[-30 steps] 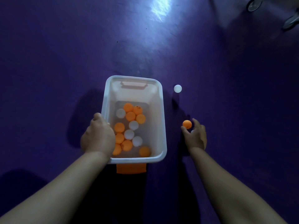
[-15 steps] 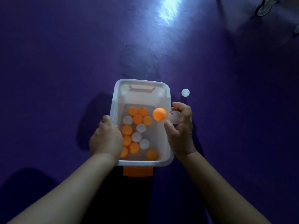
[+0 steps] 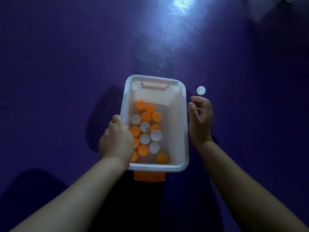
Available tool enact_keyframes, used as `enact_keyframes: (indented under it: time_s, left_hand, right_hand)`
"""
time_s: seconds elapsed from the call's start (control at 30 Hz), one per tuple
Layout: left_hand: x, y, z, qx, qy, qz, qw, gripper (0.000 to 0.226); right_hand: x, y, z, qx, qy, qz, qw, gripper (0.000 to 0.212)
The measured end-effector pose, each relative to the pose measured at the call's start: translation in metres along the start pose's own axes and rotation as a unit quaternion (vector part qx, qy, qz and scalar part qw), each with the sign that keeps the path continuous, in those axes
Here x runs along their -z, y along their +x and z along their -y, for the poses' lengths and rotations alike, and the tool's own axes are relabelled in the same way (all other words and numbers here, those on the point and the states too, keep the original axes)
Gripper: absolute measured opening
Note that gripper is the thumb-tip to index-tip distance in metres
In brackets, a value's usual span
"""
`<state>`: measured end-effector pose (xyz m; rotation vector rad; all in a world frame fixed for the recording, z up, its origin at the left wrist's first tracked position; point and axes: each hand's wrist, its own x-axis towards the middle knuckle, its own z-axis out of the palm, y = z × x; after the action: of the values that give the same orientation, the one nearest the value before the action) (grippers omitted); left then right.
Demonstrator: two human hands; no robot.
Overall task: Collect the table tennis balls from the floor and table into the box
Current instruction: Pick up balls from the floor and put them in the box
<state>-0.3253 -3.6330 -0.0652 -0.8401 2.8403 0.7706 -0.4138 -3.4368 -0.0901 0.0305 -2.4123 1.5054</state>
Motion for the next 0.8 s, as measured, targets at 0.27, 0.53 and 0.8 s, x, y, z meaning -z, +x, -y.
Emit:
enact_keyframes:
  time_s: [0.27, 0.53, 0.8]
  left_hand:
    - [-0.001, 0.002, -0.003, 0.005, 0.009, 0.006, 1.0, 0.016]
    - [-0.004, 0.004, -0.002, 0.015, 0.025, 0.005, 1.0, 0.011]
    - [-0.006, 0.004, 0.0, 0.007, 0.03, -0.006, 0.999, 0.013]
  right_hand:
    - [-0.007, 0.088, -0.073, -0.072, -0.32, 0.078, 0.942, 0.038]
    - [-0.013, 0.128, -0.083, -0.184, -0.407, 0.224, 0.866, 0.046]
    - [-0.006, 0.095, -0.043, -0.072, -0.143, 0.002, 0.987, 0.045]
